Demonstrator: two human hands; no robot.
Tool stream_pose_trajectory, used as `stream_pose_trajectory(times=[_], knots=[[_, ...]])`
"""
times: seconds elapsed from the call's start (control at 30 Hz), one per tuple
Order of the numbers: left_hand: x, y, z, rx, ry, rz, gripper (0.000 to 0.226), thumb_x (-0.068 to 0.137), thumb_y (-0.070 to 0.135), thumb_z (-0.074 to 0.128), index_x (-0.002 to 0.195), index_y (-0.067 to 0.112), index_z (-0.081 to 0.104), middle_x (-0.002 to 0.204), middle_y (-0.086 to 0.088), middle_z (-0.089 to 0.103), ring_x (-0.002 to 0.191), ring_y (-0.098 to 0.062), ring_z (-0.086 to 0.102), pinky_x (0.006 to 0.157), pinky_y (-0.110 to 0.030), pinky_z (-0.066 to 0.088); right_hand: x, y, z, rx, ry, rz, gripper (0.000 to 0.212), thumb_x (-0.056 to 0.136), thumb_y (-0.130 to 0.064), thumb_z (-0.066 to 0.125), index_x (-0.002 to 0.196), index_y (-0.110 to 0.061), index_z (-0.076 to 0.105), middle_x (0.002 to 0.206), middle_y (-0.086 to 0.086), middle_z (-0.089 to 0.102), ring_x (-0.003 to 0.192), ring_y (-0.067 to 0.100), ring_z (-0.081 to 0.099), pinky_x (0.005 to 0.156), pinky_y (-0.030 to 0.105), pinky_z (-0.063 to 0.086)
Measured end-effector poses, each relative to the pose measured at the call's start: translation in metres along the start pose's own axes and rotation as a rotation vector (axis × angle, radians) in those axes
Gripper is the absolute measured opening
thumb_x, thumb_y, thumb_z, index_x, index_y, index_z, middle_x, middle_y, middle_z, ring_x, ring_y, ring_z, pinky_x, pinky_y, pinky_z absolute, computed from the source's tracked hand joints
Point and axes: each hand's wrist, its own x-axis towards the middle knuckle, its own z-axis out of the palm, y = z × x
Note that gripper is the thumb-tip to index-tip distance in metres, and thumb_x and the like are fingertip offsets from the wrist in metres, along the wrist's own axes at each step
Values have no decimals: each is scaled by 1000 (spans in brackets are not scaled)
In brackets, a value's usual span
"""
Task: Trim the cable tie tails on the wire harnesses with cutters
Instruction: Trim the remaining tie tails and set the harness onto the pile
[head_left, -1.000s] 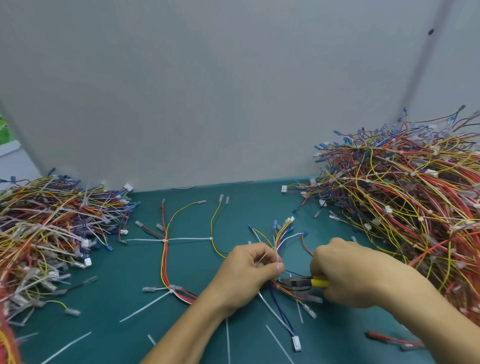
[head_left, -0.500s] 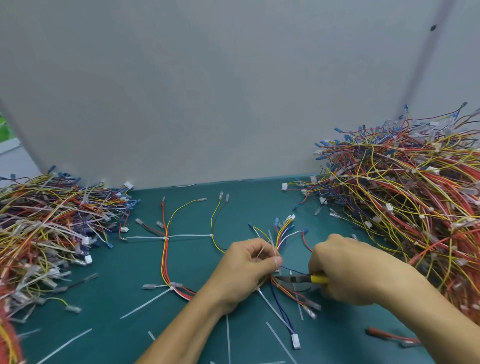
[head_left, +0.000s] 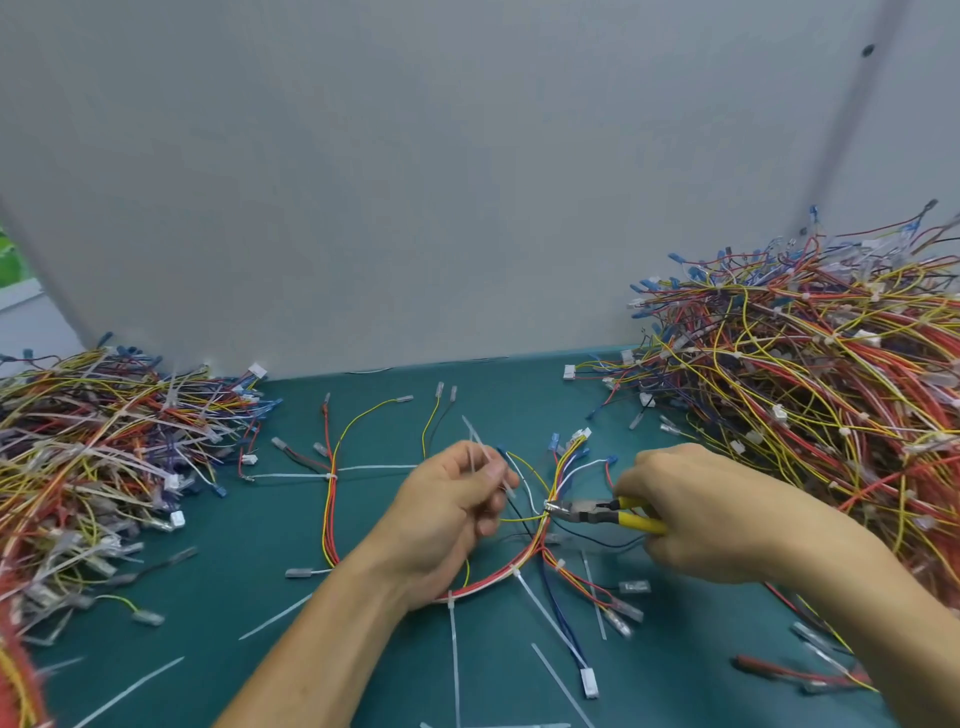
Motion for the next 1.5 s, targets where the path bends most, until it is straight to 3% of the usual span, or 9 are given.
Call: stream_pose_trajectory(times=[0.23,0.5,0.57,0.67,0.8,1.03,1.23,1.4,1.5], knots=[[-7,23,-4,30,24,-49,19,90,-7,36,92,8,48,56,-7,49,47,-17,38,48,-27,29,-1,-6,-1,8,-16,-8,10,80,-22,54,88,-17,56,93,2,52,92,26,54,80,47,51],[-33,10,1,229,9,-238,20,73,2,37,63,17,46,53,2,30,43,-15,31,44,-17,22,-1,-7,1,17,-67,-5,11,81,-20,53,90,-15,57,95,7,56,94,30,57,81,46,51],[-39,2,-2,415,29,-85,11,66,12,48,61,20,52,50,7,32,44,-11,27,43,-19,22,-1,-7,1,18,-73,-7,10,81,-22,53,88,-15,56,95,7,57,93,30,57,80,46,51],[-42,-13,-14,947,-50,300,15,69,16,62,77,29,62,55,13,42,53,-5,39,54,-16,33,0,-7,2,19,-79,-11,8,82,-24,53,86,-16,55,94,8,58,92,30,57,79,47,51],[-42,-24,-17,1289,-161,497,28,80,25,61,106,35,57,99,18,50,87,-3,53,76,-25,47,0,-7,2,25,-87,-21,10,84,-27,52,84,-17,54,92,7,58,91,30,57,79,46,51],[-39,-28,-15,1412,-153,560,21,91,37,54,109,30,61,105,14,52,88,-14,56,73,-35,50,0,-7,1,16,-89,-29,10,85,-28,51,81,-19,52,92,7,57,91,29,56,79,46,50],[-39,-21,-15,1520,-220,487,34,87,19,44,115,32,58,124,14,42,89,-18,56,78,-32,48,-1,-7,0,22,-91,-26,7,82,-26,52,84,-19,55,91,6,57,89,28,57,78,47,51],[-37,-24,-15,1436,-175,568,17,90,19,49,103,23,59,110,8,50,84,-19,56,76,-34,48,-2,-8,-1,18,-83,-42,13,84,-29,51,87,-17,56,92,6,58,90,29,57,79,46,51],[-36,-25,-16,1311,-112,564,6,91,22,57,95,19,62,92,11,57,77,-6,54,71,-22,44,0,-9,1,17,-78,-47,13,82,-27,51,88,-18,57,92,6,58,90,29,57,79,46,51]])
